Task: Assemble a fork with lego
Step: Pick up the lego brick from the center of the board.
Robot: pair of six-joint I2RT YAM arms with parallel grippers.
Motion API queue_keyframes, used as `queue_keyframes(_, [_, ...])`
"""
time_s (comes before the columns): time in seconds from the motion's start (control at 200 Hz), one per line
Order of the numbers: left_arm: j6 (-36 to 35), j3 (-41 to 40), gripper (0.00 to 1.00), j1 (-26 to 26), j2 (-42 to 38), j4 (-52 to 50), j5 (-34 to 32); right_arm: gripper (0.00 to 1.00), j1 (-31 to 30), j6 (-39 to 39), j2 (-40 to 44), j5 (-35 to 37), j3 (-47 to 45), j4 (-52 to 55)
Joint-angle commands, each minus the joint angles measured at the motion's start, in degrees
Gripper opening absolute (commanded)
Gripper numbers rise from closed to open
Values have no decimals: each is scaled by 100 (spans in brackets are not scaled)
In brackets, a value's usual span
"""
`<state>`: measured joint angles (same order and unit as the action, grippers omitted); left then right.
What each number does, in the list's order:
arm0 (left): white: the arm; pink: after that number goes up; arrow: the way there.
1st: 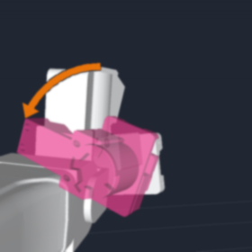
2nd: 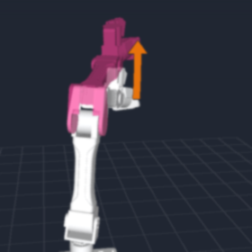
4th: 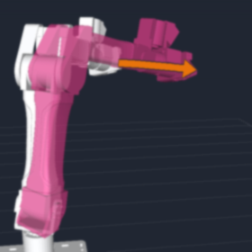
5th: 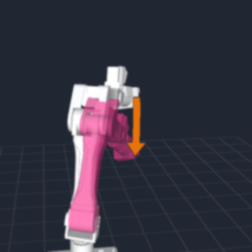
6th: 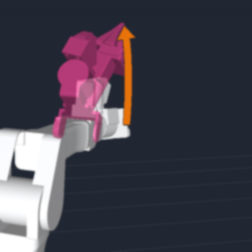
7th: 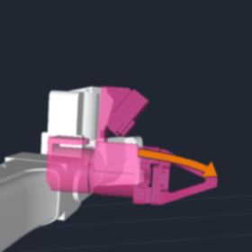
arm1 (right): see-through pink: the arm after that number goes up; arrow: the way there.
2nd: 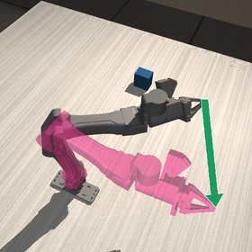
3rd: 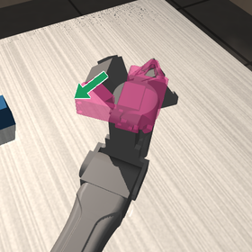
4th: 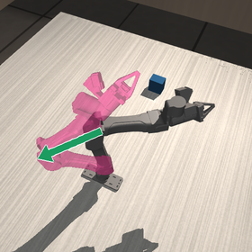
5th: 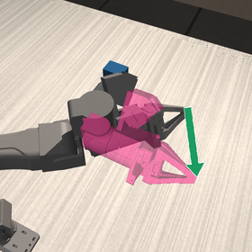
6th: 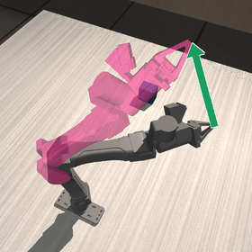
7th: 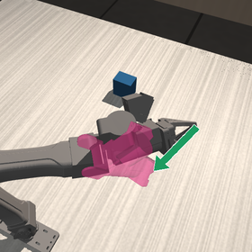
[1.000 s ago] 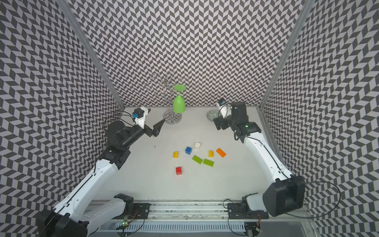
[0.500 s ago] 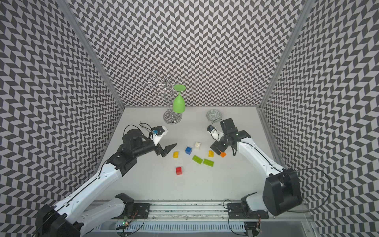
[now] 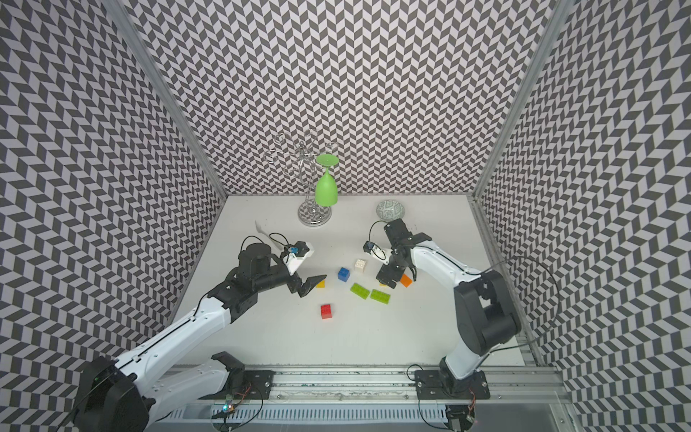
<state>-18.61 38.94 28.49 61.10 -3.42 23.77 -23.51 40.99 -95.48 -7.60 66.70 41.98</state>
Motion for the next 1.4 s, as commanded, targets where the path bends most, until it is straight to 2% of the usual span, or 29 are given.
queue_keyframes(0.0, [-92,-86,98,20,-1,199,14,96,-54,136,-150,-152,197,4])
queue_keyframes(0.361, [-72,-108,99,42,60,212,119,95,-119,211,-106,-319,-21,-108])
queue_keyframes(0.701, [-77,-85,99,84,103,151,172,92,-155,260,-301,-111,-77,-101])
queue_keyframes(0.886, [-94,-93,99,80,87,137,155,87,-168,256,-519,123,-38,-102])
queue_keyframes(1.392, [-134,-101,98,89,121,116,155,75,-197,402,-627,195,-183,-399])
